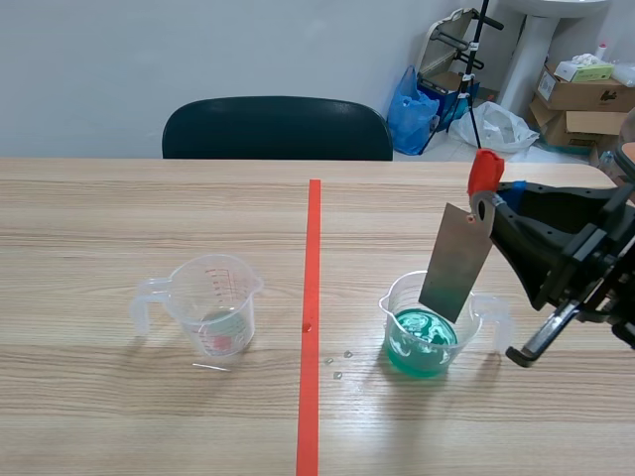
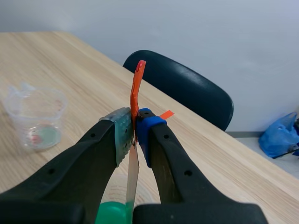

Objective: Do the redox reaction experiment

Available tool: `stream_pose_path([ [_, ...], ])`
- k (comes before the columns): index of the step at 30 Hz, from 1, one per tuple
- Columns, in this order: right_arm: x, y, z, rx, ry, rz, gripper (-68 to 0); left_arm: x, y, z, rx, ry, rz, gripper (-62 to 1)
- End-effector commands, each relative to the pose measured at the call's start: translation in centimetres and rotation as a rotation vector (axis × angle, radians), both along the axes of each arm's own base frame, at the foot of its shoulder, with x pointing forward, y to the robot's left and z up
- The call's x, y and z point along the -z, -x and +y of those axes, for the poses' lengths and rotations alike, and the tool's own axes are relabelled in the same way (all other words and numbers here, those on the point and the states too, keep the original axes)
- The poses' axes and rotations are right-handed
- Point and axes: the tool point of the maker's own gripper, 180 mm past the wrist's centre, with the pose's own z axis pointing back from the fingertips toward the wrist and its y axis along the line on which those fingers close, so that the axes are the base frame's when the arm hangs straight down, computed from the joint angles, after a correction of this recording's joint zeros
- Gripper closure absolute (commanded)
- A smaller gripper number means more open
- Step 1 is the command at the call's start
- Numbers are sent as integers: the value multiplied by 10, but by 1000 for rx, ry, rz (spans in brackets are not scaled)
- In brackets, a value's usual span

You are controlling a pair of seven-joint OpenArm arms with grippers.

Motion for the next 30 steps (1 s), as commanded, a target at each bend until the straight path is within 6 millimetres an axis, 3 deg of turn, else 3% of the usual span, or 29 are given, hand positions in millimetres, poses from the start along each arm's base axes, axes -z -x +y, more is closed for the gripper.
stream_pose_path([
  [1,-13,1,-1,-18,0,-28,-13,-5,-3,-1,-1,8,-22,-623],
  [30,-78,9,8,-37,50,-103,-13,-5,-3,-1,-1,8,-22,-623],
])
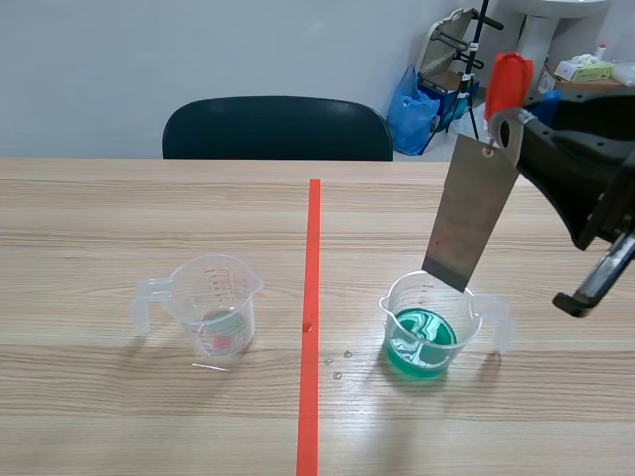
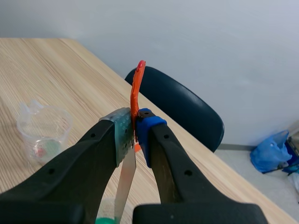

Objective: Do the redox reaction experiment

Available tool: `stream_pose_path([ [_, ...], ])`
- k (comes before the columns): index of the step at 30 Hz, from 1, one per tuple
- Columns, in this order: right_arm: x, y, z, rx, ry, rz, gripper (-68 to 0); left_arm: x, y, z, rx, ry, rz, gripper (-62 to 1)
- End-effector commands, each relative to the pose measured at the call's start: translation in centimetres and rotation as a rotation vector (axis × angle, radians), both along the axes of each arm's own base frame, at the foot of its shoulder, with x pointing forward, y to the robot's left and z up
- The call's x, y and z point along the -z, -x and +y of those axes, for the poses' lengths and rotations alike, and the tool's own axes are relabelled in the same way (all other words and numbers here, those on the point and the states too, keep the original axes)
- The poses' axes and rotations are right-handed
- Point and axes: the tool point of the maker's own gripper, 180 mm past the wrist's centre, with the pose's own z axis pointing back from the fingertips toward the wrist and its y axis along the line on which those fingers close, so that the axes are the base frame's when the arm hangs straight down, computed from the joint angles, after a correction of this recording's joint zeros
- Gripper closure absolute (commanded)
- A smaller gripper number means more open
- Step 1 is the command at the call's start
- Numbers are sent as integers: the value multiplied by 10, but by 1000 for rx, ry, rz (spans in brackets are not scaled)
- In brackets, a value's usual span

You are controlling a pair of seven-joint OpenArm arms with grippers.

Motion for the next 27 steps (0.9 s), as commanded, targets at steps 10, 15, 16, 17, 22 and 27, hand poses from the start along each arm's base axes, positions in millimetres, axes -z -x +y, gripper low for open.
stream_pose_path([
  [10,-24,0,3,-4,-7,-38,-13,-5,-3,-1,-1,8,-22,-623],
  [15,-27,0,3,0,3,-45,-13,-5,-3,-1,-1,8,-22,-623],
  [16,-28,0,3,-1,-2,-45,-13,-5,-3,-1,-1,8,-22,-623],
  [17,-28,0,3,-1,-11,-43,-13,-5,-3,-1,-1,8,-22,-623],
  [22,-28,0,2,0,-14,-39,-13,-5,-3,-1,-1,8,-22,-623],
  [27,-28,0,2,0,-14,-39,-13,-5,-3,-1,-1,8,-22,-623],
])
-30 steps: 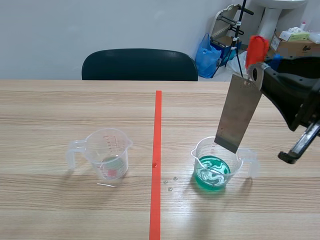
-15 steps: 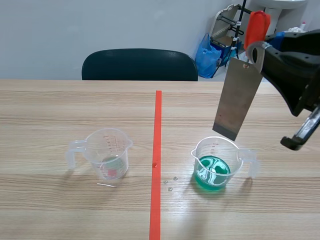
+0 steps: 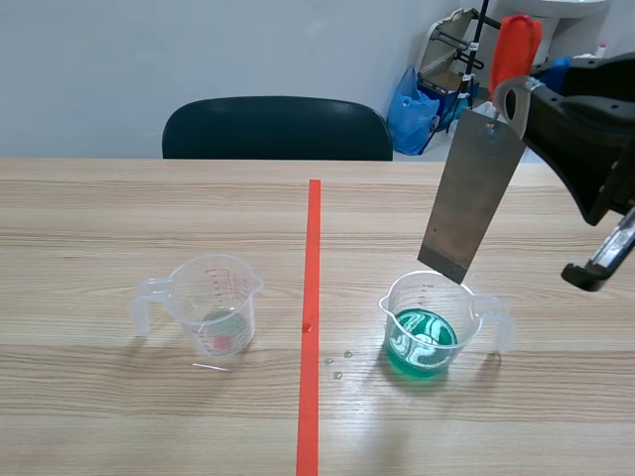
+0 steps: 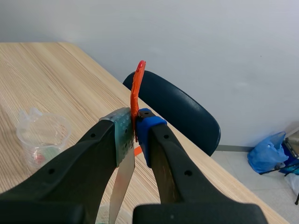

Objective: Do the redox reaction experiment

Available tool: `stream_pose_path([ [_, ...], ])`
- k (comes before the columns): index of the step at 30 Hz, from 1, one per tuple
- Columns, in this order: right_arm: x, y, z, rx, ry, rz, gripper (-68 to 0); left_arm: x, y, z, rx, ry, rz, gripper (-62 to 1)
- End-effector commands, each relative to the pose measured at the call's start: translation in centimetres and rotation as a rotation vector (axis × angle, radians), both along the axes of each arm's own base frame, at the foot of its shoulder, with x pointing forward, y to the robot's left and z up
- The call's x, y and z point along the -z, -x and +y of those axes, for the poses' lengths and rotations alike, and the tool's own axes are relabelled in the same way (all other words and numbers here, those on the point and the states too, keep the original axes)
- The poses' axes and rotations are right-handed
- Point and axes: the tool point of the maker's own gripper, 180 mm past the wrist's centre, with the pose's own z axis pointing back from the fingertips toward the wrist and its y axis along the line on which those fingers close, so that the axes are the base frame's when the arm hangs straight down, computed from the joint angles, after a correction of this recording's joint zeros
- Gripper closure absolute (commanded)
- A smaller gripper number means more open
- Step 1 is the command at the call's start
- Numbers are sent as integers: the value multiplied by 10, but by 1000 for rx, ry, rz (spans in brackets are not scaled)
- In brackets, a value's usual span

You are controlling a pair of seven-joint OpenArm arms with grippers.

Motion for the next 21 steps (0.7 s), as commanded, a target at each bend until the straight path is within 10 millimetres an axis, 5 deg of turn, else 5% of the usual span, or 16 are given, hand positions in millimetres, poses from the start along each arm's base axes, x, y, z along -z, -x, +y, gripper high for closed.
stream_pose_path([
  [1,-14,1,1,-13,-14,-42,-13,-5,-3,-1,-1,7,-22,-623],
  [21,-13,1,1,-10,-9,-37,-13,-5,-3,-1,-1,8,-22,-623],
])
